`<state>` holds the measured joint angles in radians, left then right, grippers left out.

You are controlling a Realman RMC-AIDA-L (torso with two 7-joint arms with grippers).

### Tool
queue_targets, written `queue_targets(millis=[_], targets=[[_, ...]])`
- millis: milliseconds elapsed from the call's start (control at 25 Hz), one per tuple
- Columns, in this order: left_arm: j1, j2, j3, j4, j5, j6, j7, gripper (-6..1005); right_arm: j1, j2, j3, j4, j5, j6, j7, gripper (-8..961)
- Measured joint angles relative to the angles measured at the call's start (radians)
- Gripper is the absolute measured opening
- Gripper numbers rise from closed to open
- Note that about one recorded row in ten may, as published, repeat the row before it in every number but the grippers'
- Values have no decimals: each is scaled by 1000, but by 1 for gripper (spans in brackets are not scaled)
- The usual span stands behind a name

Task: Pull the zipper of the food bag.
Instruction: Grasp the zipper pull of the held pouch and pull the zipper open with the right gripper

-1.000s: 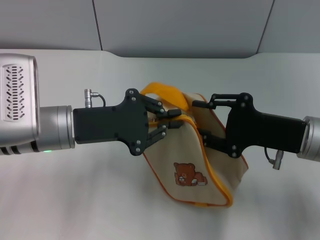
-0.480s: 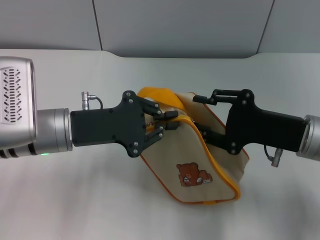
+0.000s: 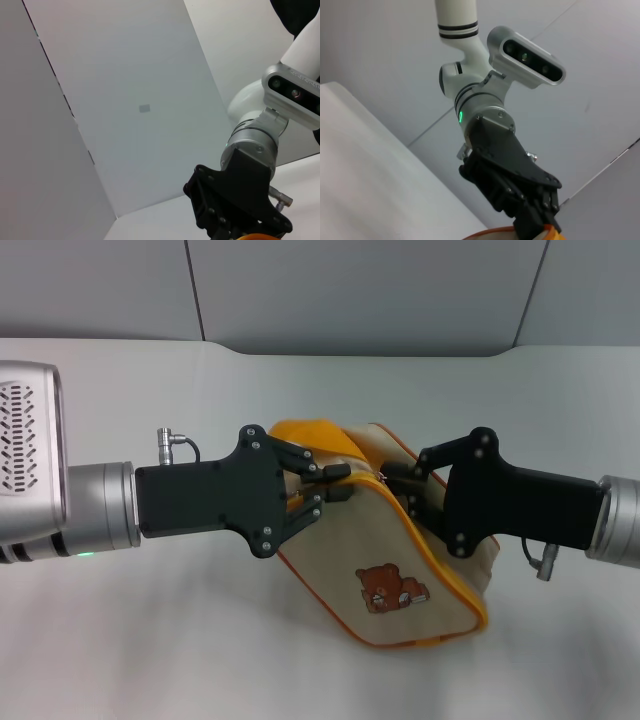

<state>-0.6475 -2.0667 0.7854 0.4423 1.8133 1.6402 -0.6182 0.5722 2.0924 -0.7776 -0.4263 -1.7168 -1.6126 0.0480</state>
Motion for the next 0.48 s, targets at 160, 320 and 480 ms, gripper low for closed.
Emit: queue_targets(millis=[160, 320, 480], targets=[[7, 0, 0, 0, 1, 2, 3, 90, 0, 0, -35, -1, 3, 31, 0, 109], [13, 0, -4, -2, 0, -1, 12, 90, 1, 0, -45, -1, 4, 44, 0, 13], [25, -1, -34, -5, 0, -4, 14, 90, -10, -2, -45, -8, 4, 43, 8, -2]])
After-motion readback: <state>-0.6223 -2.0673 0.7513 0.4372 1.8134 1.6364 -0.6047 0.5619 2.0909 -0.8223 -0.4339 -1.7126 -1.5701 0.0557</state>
